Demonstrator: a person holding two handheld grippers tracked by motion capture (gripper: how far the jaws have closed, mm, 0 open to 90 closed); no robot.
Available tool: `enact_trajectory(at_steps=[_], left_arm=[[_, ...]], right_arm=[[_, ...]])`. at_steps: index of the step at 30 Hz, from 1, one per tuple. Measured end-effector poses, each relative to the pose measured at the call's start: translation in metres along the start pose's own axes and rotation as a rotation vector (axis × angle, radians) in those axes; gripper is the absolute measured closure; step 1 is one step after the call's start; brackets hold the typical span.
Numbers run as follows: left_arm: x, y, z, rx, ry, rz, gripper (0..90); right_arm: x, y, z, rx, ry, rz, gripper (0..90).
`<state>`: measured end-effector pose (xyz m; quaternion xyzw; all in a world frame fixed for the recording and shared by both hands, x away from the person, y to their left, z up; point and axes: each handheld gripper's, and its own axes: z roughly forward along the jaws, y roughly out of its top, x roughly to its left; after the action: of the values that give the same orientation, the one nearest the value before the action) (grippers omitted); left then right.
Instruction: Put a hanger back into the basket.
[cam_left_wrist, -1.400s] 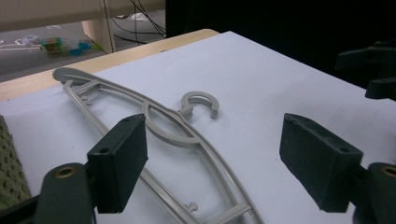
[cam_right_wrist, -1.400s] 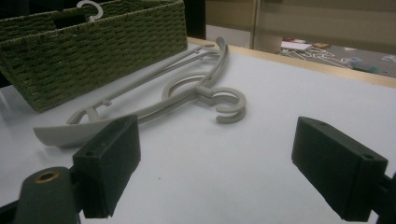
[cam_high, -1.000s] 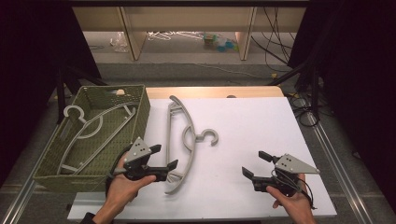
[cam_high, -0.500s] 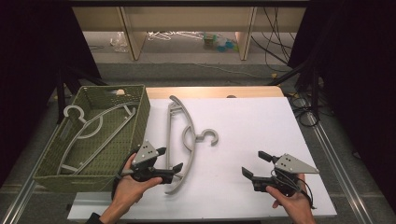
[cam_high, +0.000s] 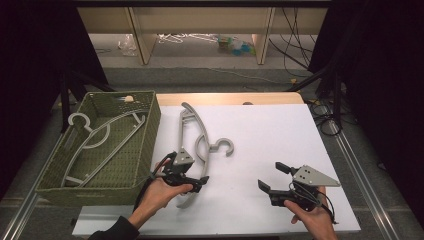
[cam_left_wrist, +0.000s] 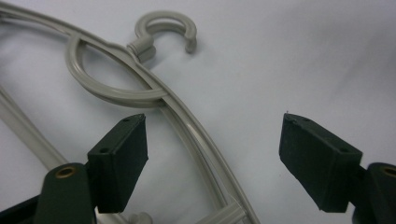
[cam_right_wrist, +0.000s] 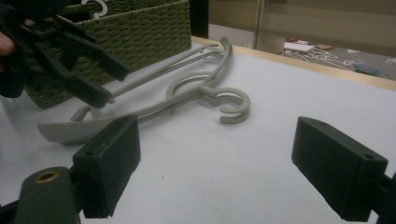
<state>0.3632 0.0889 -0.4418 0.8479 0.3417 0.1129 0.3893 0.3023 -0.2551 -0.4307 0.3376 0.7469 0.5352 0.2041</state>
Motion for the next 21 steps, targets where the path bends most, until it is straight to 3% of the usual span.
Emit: enact_trajectory(at_steps=[3, 9, 10, 13, 16, 18, 21], left_arm=[[0.001, 0.008, 0.015, 0.089, 0.003, 0.003, 25.0], [0.007, 0.021, 0.036, 0.185, 0.020, 0.030, 32.9], [0.009, 0.024, 0.044, 0.233, 0.040, 0.030, 36.6], [0.010, 0.025, 0.051, 0.256, 0.054, 0.034, 39.3], [0.015, 0.027, 0.057, 0.284, 0.032, 0.037, 43.4], [0.014, 0.026, 0.061, 0.300, 0.051, 0.048, 44.9], [0.016, 0.027, 0.065, 0.311, 0.033, 0.037, 48.0]], right_arm=[[0.001, 0.001, -0.001, -0.007, -0.004, -0.001, 16.6], [0.001, 0.000, 0.001, -0.010, -0.002, 0.001, 16.6], [0.000, 0.000, 0.001, -0.010, -0.003, -0.003, 16.6], [0.001, 0.001, 0.000, -0.002, -0.003, 0.002, 16.6], [0.001, 0.000, 0.001, -0.009, -0.003, -0.005, 16.6], [0.001, 0.000, 0.001, -0.010, -0.002, -0.002, 16.6], [0.001, 0.000, 0.001, -0.002, 0.002, -0.003, 16.7]])
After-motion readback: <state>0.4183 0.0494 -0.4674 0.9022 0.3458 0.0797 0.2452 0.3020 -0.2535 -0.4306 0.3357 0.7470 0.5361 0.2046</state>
